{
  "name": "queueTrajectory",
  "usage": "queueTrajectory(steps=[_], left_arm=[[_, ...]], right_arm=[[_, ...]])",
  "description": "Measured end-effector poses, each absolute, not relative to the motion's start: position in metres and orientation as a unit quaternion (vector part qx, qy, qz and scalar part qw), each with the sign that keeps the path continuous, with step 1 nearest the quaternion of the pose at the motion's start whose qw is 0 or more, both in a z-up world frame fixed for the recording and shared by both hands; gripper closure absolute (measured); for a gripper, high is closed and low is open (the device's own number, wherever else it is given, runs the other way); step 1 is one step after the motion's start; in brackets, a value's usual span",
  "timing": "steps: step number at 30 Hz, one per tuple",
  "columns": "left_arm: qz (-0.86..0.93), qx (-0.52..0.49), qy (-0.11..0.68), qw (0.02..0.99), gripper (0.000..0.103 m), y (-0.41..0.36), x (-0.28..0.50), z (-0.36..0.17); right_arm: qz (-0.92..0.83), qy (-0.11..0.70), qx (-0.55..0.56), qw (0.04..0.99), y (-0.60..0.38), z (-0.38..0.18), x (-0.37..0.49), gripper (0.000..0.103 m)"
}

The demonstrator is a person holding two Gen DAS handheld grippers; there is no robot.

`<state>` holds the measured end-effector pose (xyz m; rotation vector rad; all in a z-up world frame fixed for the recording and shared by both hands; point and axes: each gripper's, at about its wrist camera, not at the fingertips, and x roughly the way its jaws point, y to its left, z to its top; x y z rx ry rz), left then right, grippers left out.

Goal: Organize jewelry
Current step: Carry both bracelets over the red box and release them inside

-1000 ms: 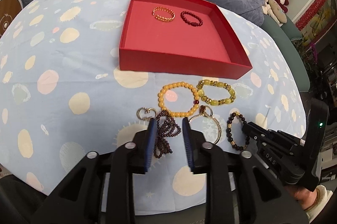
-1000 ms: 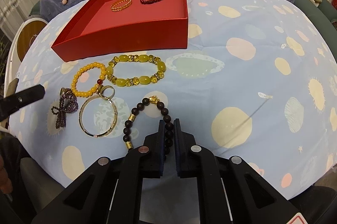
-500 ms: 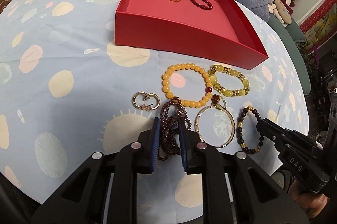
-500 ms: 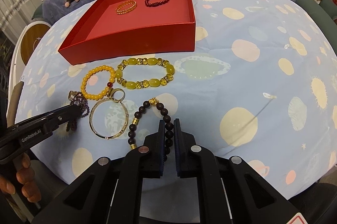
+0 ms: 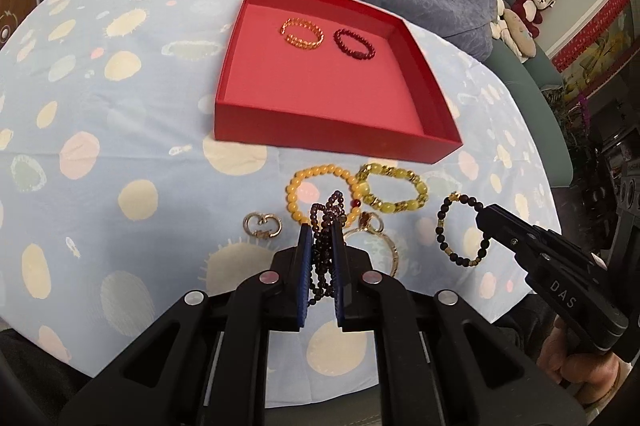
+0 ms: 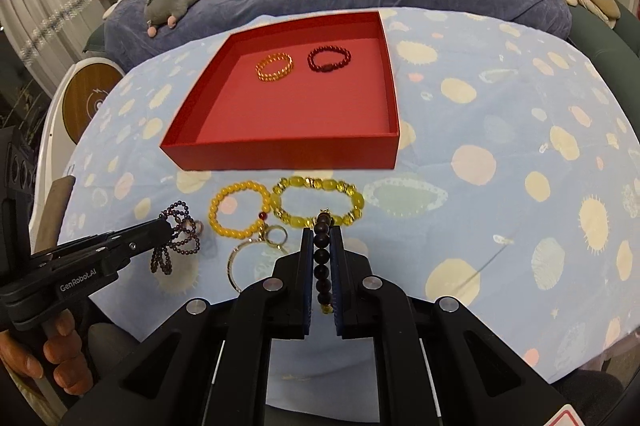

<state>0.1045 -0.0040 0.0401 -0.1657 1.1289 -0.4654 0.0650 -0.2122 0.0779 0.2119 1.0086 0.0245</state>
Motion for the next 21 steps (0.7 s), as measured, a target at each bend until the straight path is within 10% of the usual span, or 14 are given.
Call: queueTrajectory(steps=[10, 21], left_arm=[[-0.252, -0.07, 0.481, 0.837, 0.094, -0.03, 0.184, 0.099], [-0.233, -0.067, 0.531, 0.812, 0.094, -0.061, 0.29, 0.034]], right_arm=[[0.044, 0.432, 0.087, 0.897, -0.21, 0.13, 0.154, 0.095], [0.049, 0.48, 0.121, 0.867, -0.214, 0.06, 0.259, 0.095]])
